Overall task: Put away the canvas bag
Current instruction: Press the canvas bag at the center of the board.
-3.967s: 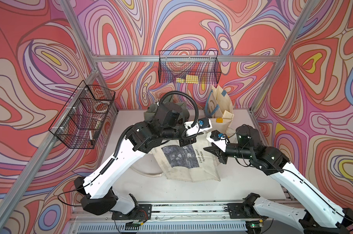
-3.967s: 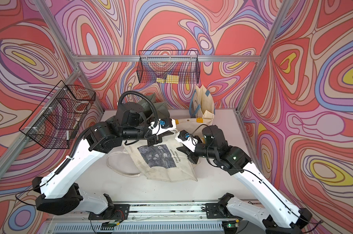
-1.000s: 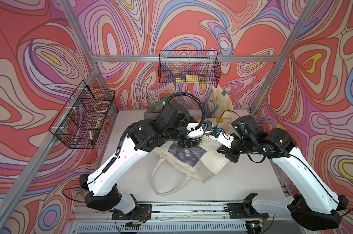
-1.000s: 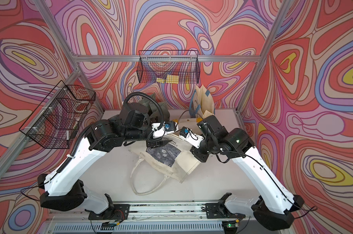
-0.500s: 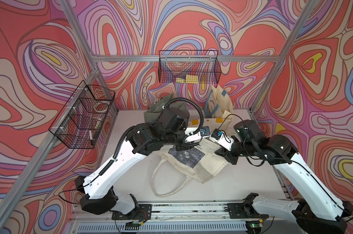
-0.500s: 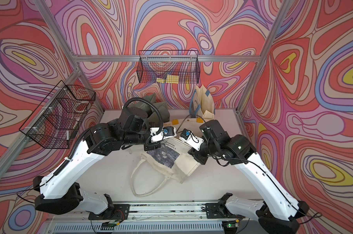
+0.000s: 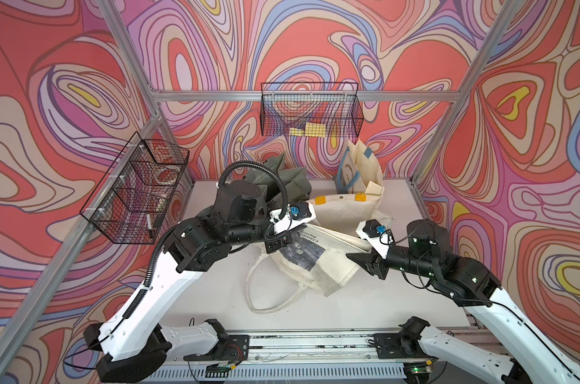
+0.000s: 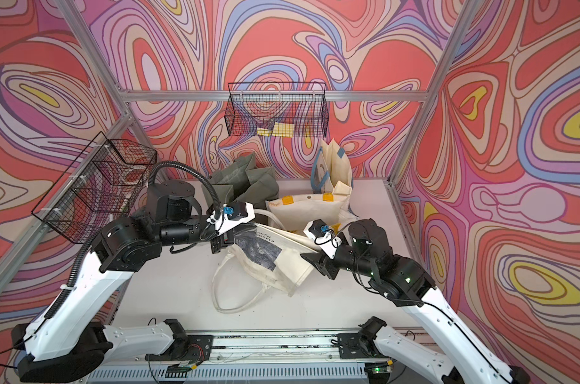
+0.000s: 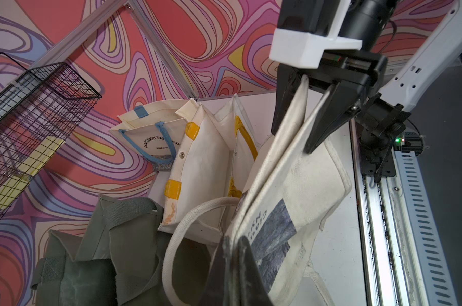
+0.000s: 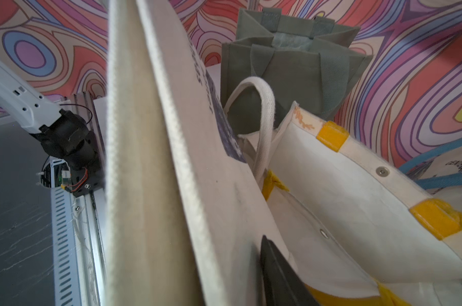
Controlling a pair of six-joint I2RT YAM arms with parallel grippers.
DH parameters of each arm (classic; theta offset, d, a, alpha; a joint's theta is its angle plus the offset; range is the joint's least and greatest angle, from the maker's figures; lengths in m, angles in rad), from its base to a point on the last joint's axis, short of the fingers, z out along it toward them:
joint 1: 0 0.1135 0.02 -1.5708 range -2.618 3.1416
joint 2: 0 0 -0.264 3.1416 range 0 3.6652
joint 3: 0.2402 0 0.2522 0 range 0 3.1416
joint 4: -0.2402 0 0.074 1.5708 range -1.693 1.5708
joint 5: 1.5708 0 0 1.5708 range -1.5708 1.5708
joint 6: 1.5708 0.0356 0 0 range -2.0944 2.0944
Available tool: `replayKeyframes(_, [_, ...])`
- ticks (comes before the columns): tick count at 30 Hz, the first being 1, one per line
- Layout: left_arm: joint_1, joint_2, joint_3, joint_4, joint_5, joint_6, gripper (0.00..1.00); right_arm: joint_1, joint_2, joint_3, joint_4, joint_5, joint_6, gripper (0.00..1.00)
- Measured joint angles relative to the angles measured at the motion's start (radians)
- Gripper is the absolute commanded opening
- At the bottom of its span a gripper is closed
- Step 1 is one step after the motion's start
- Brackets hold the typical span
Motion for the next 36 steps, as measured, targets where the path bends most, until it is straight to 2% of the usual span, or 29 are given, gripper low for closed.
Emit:
replayKeyframes(4, [0.008, -0.001, -0.005, 0.016, 0.001, -0.009, 0.0, 0.0, 0.001, -0.013, 0.058, -0.003, 0.002, 0.03])
replayKeyframes(5, [0.008, -0.001, -0.005, 0.019, -0.006, -0.008, 0.0, 0.0, 0.005, -0.01, 0.062, -0.005, -0.004, 0.0])
replayKeyframes(7, [0.009, 0.0, -0.005, 0.02, -0.018, -0.007, 0.04, 0.0, 0.024, 0.018, 0.041, -0.005, -0.02, 0.0])
replayKeyframes(8, [0.009, 0.001, -0.002, 0.019, -0.027, -0.005, 0.1, 0.0, 0.038, 0.043, 0.021, -0.003, -0.026, 0.0])
replayKeyframes(10, [0.011, 0.011, 0.018, 0.016, -0.042, -0.001, 0.31, -0.001, 0.074, 0.103, -0.024, 0.001, -0.038, 0.0])
replayKeyframes(13, [-0.035, 0.042, 0.066, 0.016, -0.063, 0.008, 0.48, -0.001, 0.148, 0.217, -0.114, 0.0, -0.064, 0.0])
replayKeyframes(18, [-0.163, 0.127, 0.155, -0.003, -0.124, 0.042, 0.6, -0.001, 0.261, 0.372, -0.25, -0.002, -0.099, 0.0])
replayKeyframes(23, [-0.172, 0.195, 0.168, -0.002, -0.165, 0.052, 0.65, -0.001, 0.298, 0.42, -0.326, -0.007, -0.126, 0.0])
replayKeyframes(25, [-0.172, 0.215, 0.168, 0.001, -0.186, 0.053, 0.64, -0.001, 0.299, 0.422, -0.343, -0.011, -0.136, 0.0])
replayKeyframes(27, [-0.172, 0.231, 0.168, 0.007, -0.207, 0.053, 0.54, -0.001, 0.298, 0.424, -0.357, -0.013, -0.143, 0.0])
replayKeyframes(30, [-0.172, 0.246, 0.168, 0.011, -0.223, 0.057, 0.28, -0.001, 0.293, 0.424, -0.356, -0.011, -0.152, 0.0])
replayKeyframes(32, [-0.179, 0.249, 0.168, 0.014, -0.222, 0.063, 0.02, -0.003, 0.286, 0.424, -0.347, -0.006, -0.153, 0.1])
replayKeyframes(35, [-0.184, 0.248, 0.168, 0.014, -0.213, 0.078, 0.0, -0.006, 0.265, 0.411, -0.317, 0.002, -0.155, 0.29])
replayKeyframes(36, [-0.182, 0.248, 0.167, 0.013, -0.209, 0.079, 0.0, -0.006, 0.252, 0.401, -0.298, 0.0, -0.151, 0.32])
